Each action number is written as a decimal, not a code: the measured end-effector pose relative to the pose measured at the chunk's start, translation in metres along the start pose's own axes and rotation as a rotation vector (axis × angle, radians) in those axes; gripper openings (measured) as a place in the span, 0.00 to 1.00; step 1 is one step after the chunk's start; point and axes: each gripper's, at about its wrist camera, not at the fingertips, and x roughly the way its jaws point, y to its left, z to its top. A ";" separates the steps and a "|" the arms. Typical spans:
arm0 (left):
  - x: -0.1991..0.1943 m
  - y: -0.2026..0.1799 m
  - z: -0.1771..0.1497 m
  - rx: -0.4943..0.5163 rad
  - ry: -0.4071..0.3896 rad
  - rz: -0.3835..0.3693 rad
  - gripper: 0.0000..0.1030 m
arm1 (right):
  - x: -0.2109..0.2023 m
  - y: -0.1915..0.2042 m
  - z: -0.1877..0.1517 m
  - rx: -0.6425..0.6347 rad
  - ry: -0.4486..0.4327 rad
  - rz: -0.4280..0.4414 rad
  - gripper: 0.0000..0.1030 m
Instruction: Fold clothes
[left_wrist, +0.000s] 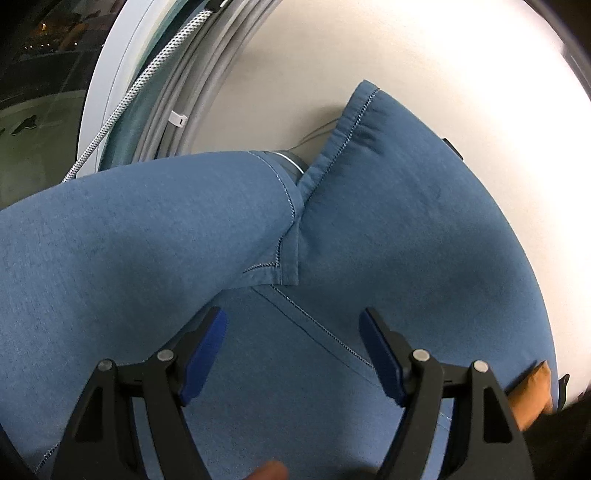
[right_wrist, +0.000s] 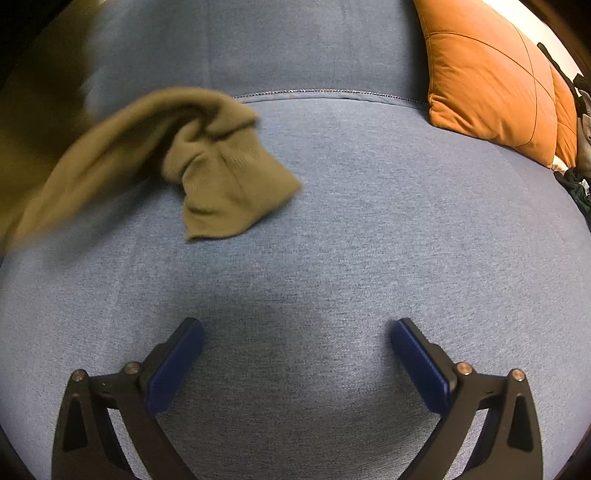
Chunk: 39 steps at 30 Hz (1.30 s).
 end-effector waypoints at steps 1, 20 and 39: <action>0.001 0.003 0.003 -0.006 -0.001 0.005 0.72 | 0.000 0.000 0.000 -0.001 0.000 -0.001 1.00; 0.010 -0.026 -0.010 0.092 0.066 -0.070 0.72 | 0.004 0.001 0.004 -0.003 0.001 0.001 1.00; 0.000 -0.070 -0.074 0.346 0.209 -0.130 0.72 | 0.007 -0.003 0.006 0.008 -0.023 0.017 1.00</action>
